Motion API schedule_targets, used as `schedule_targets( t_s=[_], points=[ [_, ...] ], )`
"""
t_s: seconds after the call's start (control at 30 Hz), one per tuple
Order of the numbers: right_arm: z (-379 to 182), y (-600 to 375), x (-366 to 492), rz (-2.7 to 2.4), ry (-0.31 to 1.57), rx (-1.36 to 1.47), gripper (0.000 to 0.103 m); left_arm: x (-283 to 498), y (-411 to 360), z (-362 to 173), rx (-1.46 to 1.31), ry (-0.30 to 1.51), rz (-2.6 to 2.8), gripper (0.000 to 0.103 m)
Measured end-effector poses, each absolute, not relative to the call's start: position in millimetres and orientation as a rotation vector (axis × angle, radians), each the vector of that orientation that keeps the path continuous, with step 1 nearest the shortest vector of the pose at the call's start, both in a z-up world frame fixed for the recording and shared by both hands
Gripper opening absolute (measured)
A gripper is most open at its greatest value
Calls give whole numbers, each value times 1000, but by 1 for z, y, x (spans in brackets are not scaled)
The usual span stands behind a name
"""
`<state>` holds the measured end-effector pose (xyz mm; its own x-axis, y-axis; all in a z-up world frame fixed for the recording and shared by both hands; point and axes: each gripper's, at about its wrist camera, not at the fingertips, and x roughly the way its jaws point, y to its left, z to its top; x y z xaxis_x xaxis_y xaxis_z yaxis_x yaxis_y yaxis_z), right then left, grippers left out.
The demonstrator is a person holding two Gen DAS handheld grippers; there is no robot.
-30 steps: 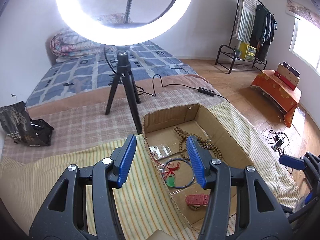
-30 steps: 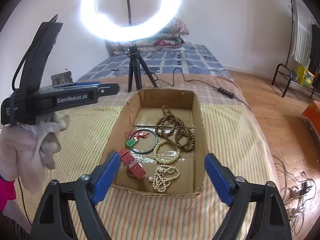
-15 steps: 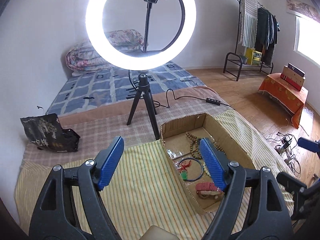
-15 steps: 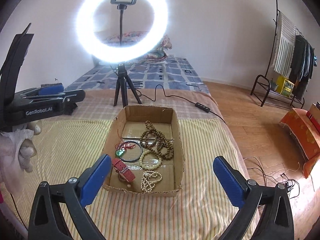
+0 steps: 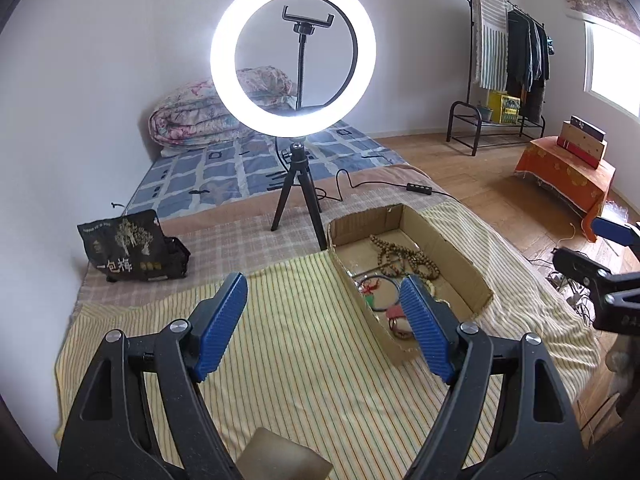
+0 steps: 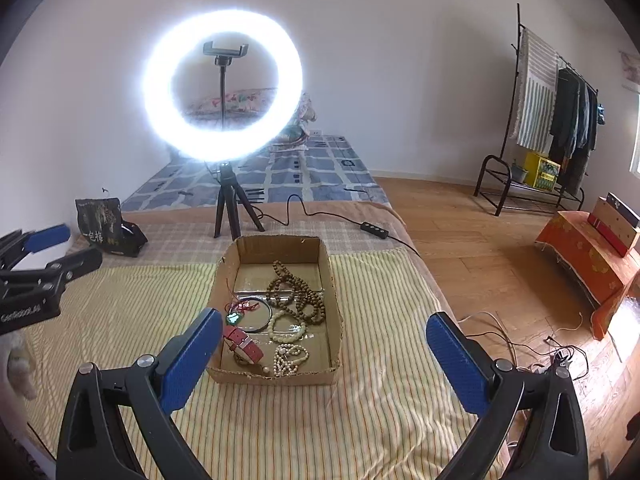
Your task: Organize jewelry
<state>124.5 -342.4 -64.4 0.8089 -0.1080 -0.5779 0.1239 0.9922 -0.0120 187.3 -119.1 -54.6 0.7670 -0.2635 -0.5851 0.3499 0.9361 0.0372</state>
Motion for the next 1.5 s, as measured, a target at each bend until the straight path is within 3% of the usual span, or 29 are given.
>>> schedule_targets(
  t_s=[0.1,0.17,1.5],
  points=[
    [-66,-344,118,-119,615,67,103,172,-117,-55,152,610,-339,88],
    [-67,-344,115,-124,611,75,103,162,-116,-54,155,595,-340,103],
    [-79,-349,102,-176,579,105,103,135,-128,-69,138,632,-360,103]
  ],
)
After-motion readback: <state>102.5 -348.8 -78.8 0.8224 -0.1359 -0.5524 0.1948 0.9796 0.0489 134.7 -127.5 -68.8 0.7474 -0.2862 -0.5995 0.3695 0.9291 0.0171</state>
